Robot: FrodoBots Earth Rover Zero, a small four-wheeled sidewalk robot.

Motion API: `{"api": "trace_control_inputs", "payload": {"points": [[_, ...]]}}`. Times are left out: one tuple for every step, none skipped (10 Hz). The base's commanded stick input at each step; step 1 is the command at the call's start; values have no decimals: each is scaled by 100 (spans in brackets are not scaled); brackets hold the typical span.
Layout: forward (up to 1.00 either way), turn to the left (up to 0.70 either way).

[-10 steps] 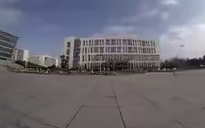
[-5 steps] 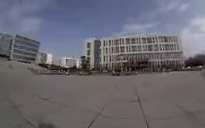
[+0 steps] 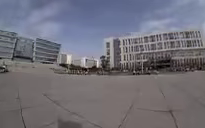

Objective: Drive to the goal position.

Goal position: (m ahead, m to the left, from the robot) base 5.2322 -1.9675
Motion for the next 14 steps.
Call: {"api": "trace_control_inputs", "payload": {"points": [[85, 0], [85, 0], [85, 0], [85, 0], [85, 0], [85, 0], [85, 0], [85, 0], [85, 0], [85, 0], [85, 0], [85, 0], [85, 0], [85, 0]]}}
